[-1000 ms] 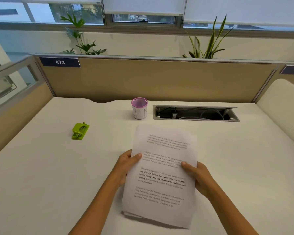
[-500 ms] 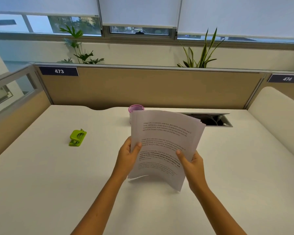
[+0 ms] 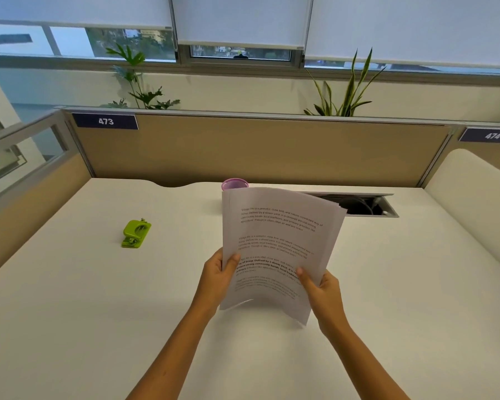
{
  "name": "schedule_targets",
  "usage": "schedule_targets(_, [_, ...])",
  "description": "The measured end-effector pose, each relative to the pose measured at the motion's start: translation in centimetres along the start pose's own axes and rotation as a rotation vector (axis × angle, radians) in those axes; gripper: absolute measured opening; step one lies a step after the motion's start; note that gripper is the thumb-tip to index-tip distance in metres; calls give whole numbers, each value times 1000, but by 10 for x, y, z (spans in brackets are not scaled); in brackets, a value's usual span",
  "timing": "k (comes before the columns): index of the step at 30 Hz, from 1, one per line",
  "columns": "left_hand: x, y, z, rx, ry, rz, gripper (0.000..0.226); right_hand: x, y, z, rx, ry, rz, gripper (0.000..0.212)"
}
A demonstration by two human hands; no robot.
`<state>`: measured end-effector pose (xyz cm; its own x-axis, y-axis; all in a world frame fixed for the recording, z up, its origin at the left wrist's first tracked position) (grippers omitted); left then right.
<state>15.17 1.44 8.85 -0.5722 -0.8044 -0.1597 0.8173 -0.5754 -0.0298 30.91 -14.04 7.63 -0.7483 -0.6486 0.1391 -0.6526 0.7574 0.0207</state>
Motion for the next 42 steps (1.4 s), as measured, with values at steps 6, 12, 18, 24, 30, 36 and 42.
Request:
schedule_targets(6, [-3,-16,1,-78,12,32,60,-5,-8,-4,83,-10,-23,11])
schedule_targets(12, [-39,-58,101,-609,458,140,111,-28,-19,-64,539,-174,-129,13])
schedule_targets(18, [-49,-46,144,-669,322,-403,57,-27,-7,-113,878,-259,-320,16])
schedule_targets(24, [-46,-53,113,-402,96,-444,16,-23,-27,-148,821,-371,-312,12])
schedule_targets(30, [-40,-73,87,-132,40,-307,14,-23,-58,-121,180,-67,-405,32])
schedule_targets(36, [-34,-74,67,72,-47,-218,19,-12,-36,-87,56,-55,-348,43])
schedule_targets(42, [-27,-61,60,-12,50,-120,14,-9,-23,-76,41,-109,-64,21])
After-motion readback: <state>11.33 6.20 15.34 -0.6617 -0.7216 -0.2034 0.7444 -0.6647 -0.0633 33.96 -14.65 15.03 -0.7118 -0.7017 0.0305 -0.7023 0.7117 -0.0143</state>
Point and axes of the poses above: each hand's wrist, its own x-axis away from the middle knuckle, its own y-axis out of the palm, z = x × y, the point moved 4 cm from there along -x, towards the middle knuckle, and after that the axes turned 8 degrees about y, right-handed, at the moved point
